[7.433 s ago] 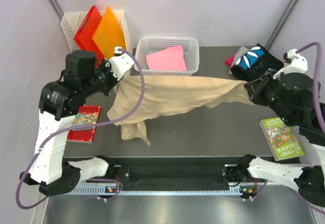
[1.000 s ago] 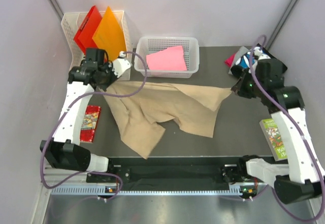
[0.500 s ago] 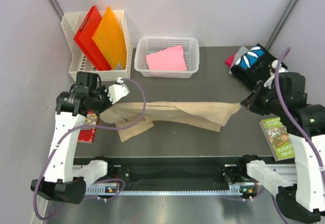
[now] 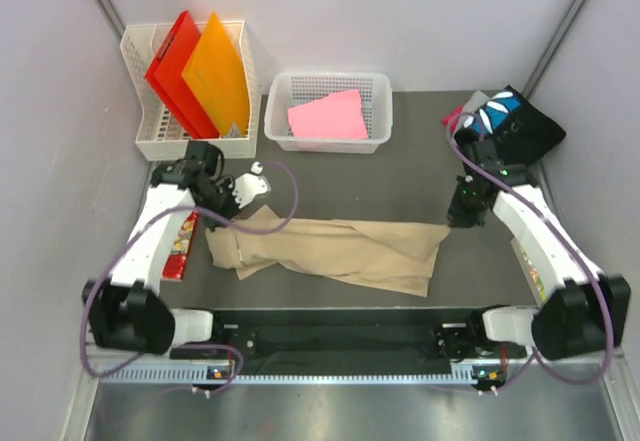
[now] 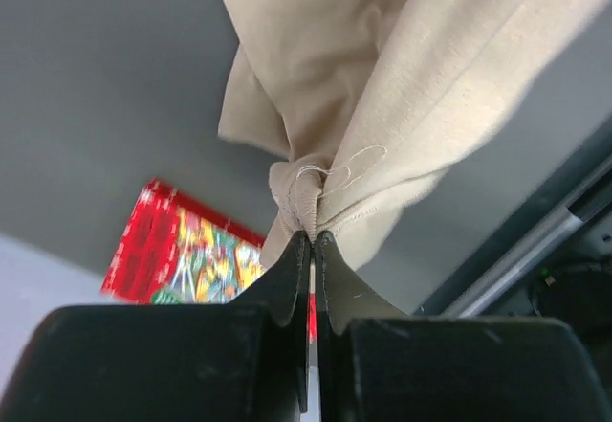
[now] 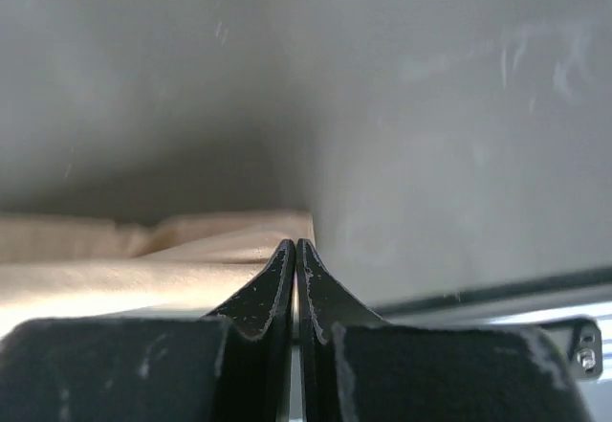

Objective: Fold and stack the t-shirts

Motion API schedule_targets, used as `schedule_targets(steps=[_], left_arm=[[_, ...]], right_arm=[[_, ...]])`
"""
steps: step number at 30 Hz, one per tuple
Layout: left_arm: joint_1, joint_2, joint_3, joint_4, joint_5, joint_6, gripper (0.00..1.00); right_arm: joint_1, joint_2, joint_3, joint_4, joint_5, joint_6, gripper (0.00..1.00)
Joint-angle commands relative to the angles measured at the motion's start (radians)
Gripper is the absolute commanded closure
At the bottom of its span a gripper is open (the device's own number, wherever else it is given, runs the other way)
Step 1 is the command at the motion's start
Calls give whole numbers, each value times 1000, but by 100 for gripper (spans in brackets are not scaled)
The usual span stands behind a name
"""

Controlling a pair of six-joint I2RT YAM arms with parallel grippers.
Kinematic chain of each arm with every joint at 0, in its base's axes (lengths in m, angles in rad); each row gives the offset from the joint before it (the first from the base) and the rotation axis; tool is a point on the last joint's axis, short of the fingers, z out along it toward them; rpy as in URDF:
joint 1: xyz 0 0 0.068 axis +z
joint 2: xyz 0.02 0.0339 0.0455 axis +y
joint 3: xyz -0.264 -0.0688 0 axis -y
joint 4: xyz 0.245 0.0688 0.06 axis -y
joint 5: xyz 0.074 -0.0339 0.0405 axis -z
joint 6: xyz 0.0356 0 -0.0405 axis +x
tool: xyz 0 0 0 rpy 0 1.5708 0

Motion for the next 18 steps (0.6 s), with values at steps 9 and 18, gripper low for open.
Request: schedule_targets(steps=[9, 18], left_arm=[[-1, 244, 377, -29, 43, -152, 100], [-5, -299, 92, -338, -46, 9, 100]], right_arm=[[-2, 110, 393, 60, 76, -26, 100], [52, -337, 106, -211, -106, 62, 100]])
